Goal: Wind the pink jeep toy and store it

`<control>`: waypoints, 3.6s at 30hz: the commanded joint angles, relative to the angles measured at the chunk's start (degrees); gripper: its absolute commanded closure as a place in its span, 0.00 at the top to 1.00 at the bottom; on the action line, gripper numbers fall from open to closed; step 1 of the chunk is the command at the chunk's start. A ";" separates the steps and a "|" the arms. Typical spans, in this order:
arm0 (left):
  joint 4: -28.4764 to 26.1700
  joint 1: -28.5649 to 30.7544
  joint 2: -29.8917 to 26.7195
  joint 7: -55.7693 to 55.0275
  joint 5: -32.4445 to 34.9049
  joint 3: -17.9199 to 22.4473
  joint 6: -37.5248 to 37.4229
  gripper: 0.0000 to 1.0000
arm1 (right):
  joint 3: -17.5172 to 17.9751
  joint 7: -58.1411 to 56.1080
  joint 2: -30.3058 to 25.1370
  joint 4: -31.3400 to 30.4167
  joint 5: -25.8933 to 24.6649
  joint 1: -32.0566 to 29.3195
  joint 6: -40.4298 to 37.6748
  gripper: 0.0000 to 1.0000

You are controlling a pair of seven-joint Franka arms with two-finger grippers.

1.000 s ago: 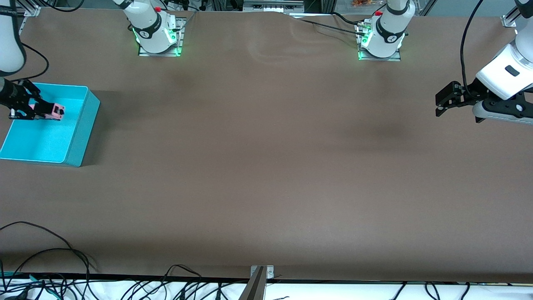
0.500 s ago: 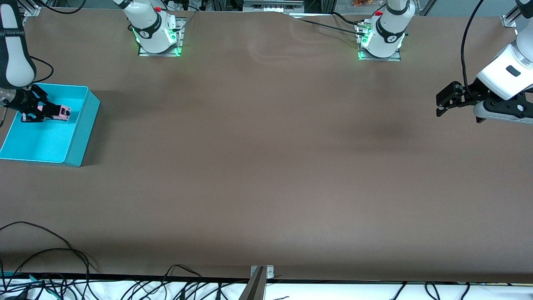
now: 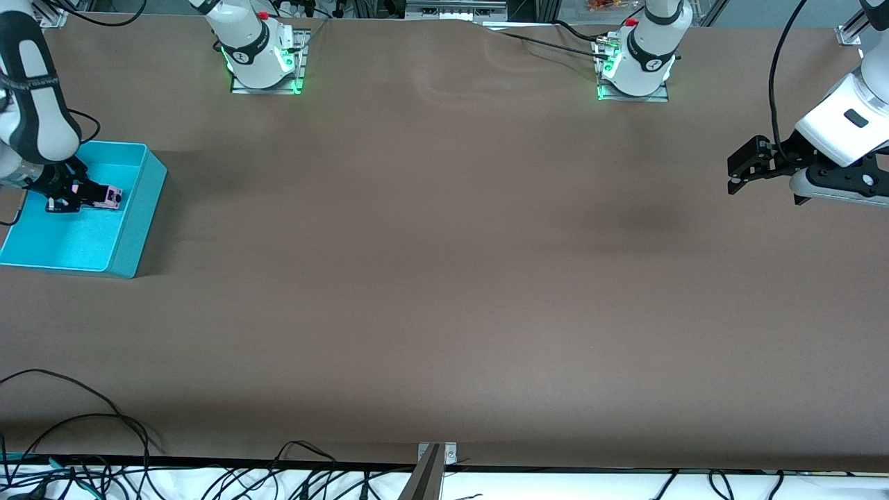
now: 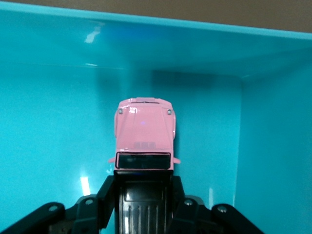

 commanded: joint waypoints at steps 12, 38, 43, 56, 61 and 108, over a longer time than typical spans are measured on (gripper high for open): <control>1.68 -0.04 0.65 0.99 0.61 -0.06 -0.86 1.00 | 0.65 -0.68 1.19 -0.71 2.31 -0.93 2.58 0.60; 1.77 -0.13 0.56 0.99 0.52 -0.41 -0.95 1.00 | 4.16 -14.02 -14.27 0.78 1.17 -0.76 -12.52 1.00; 3.53 -0.13 0.56 0.82 0.52 -0.50 -1.04 1.00 | 5.66 -22.64 -16.65 5.25 1.25 -0.67 -20.43 1.00; 3.70 -0.04 0.74 0.73 0.61 -0.76 -2.80 1.00 | 12.77 -41.28 -17.27 18.88 1.52 0.21 -36.18 1.00; 3.70 -0.04 0.74 0.73 0.52 -0.68 -2.80 1.00 | 17.16 -45.94 -17.35 21.25 1.34 0.21 -36.27 1.00; 3.70 0.05 0.56 0.73 0.61 -1.64 -3.06 1.00 | 27.02 -53.33 -17.97 37.43 -1.73 7.77 -55.43 1.00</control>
